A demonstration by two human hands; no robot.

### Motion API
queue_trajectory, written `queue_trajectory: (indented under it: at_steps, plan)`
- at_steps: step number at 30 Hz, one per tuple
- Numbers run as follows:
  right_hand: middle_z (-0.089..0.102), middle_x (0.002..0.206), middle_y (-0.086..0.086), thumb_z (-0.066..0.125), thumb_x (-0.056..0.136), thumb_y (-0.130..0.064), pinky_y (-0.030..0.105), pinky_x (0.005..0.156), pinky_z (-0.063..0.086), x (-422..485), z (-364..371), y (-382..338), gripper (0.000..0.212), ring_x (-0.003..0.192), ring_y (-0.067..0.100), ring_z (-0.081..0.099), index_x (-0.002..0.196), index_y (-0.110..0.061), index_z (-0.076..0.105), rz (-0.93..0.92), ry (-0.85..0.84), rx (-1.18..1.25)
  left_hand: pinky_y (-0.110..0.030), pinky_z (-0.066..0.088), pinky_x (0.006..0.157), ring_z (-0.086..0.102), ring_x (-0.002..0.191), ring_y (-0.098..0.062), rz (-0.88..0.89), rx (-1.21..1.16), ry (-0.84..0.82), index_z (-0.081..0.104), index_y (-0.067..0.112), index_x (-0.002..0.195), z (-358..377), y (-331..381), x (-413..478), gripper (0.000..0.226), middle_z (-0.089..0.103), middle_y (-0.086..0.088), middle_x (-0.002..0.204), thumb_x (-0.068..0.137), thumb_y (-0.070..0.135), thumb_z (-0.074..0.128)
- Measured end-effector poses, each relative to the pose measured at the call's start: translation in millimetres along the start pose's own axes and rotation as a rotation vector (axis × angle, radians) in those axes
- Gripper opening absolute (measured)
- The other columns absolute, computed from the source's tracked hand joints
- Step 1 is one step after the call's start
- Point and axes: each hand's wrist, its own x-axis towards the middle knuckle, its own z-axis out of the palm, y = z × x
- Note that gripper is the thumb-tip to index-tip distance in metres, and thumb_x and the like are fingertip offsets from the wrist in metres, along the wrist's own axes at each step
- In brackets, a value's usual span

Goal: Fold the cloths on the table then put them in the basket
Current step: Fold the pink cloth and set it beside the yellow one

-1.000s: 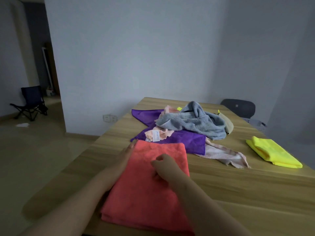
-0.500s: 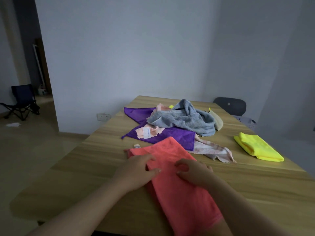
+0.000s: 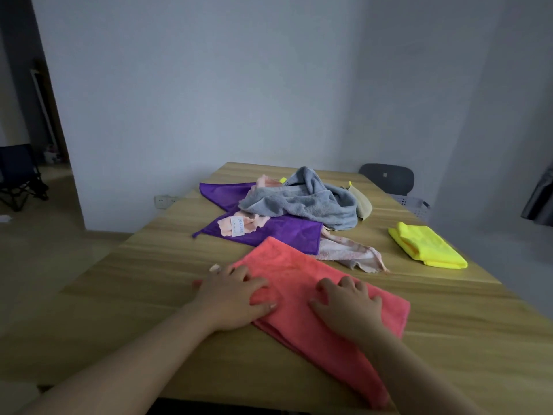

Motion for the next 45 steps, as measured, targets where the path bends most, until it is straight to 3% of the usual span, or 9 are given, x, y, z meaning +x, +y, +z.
queue_trajectory:
  at_steps: [5, 8, 10, 13, 21, 26, 30, 39, 45]
  plan:
    - [0.043, 0.133, -0.001, 0.039, 0.093, -0.048, 0.043, 0.104, 0.028, 16.3, -2.1, 7.9, 0.04, 0.126, 0.021, 0.038, 0.133, -0.041, 0.042, -0.125, -0.017, 0.056, -0.031, 0.039, 0.075, 0.049, 0.096, -0.019, -0.021, -0.165, -0.055, 0.046, 0.03, 0.083, -20.2, 7.6, -4.4, 0.036, 0.054, 0.0, 0.113, 0.089, 0.063, 0.033]
    - [0.044, 0.137, -0.008, 0.038, 0.093, -0.048, 0.044, 0.106, 0.023, 16.7, 3.5, 5.5, 0.04, 0.129, 0.018, 0.036, 0.132, -0.042, 0.043, -0.106, 0.054, 0.101, -0.035, 0.029, 0.103, 0.034, 0.128, -0.022, -0.004, -0.24, 0.166, 0.053, 0.035, 0.117, -15.9, 13.1, 4.1, 0.034, 0.041, 0.002, 0.136, 0.093, 0.053, 0.036]
    - [0.04, 0.141, -0.011, 0.034, 0.092, -0.054, 0.048, 0.107, 0.021, 13.9, 9.3, 8.3, 0.043, 0.132, 0.019, 0.032, 0.133, -0.044, 0.04, -0.069, 0.069, 0.074, -0.041, 0.011, 0.115, 0.01, 0.143, -0.021, 0.0, -0.248, 0.047, 0.027, 0.044, 0.141, -4.6, 17.7, 9.4, 0.049, 0.015, 0.006, 0.156, 0.094, 0.055, 0.031]
    - [0.026, 0.15, -0.013, 0.026, 0.087, -0.067, 0.052, 0.109, 0.015, 13.8, 15.2, 21.9, 0.054, 0.14, 0.021, 0.02, 0.137, -0.048, 0.028, -0.043, -0.018, 0.052, -0.05, -0.003, 0.116, -0.009, 0.145, -0.024, -0.048, -0.103, -0.115, 0.002, 0.049, 0.144, 16.7, 21.6, 14.6, 0.061, -0.007, 0.006, 0.158, 0.089, 0.068, 0.02]
    - [0.024, 0.153, -0.01, 0.028, 0.09, -0.064, 0.047, 0.113, 0.012, 29.6, 11.6, 29.7, 0.055, 0.143, 0.018, 0.016, 0.141, -0.043, 0.028, -0.097, -0.026, 0.089, -0.05, -0.002, 0.116, -0.005, 0.146, -0.02, -0.108, -0.099, -0.074, 0.004, 0.053, 0.142, 18.5, 13.7, 31.6, 0.064, -0.002, 0.011, 0.158, 0.084, 0.075, 0.02]
    - [0.064, 0.111, 0.003, 0.052, 0.089, -0.031, 0.036, 0.087, 0.038, 6.9, 3.4, 35.3, 0.024, 0.109, 0.026, 0.053, 0.106, -0.022, 0.066, 0.021, 0.492, 0.294, -0.023, 0.029, 0.099, 0.044, 0.125, -0.016, -0.007, -0.407, 0.477, 0.056, 0.028, 0.126, 13.4, 12.3, 12.8, 0.037, 0.05, 0.005, 0.134, 0.091, 0.037, 0.053]
    - [0.061, 0.091, 0.006, 0.057, 0.087, -0.024, 0.036, 0.076, 0.044, -16.7, 1.9, 57.4, 0.016, 0.09, 0.027, 0.055, 0.094, -0.014, 0.068, 0.036, 0.487, 0.292, -0.029, 0.041, 0.082, 0.058, 0.096, -0.025, -0.087, -0.492, 0.754, 0.07, 0.011, 0.095, 11.4, 1.5, -9.3, 0.017, 0.064, -0.005, 0.1, 0.084, 0.016, 0.059]
    - [0.053, 0.109, -0.02, 0.075, 0.074, -0.038, 0.015, 0.086, 0.031, -61.6, -8.0, 101.0, 0.04, 0.104, 0.003, 0.045, 0.109, -0.041, 0.057, -0.221, 0.058, 0.397, -0.024, 0.036, 0.097, 0.039, 0.11, -0.001, -0.106, -0.507, 0.259, 0.053, 0.042, 0.117, 17.7, -28.9, -56.3, 0.053, 0.036, 0.024, 0.119, 0.07, 0.053, 0.073]
    - [0.059, 0.091, -0.028, 0.079, 0.071, -0.02, -0.002, 0.074, 0.036, -70.4, -9.8, 98.6, 0.037, 0.082, -0.006, 0.057, 0.082, -0.049, 0.057, -0.238, 0.162, 0.472, 0.002, 0.032, 0.081, 0.054, 0.097, -0.002, -0.058, -0.688, 0.408, 0.061, 0.04, 0.083, 16.7, -34.8, -72.2, 0.037, 0.054, 0.016, 0.102, 0.072, 0.009, 0.078]
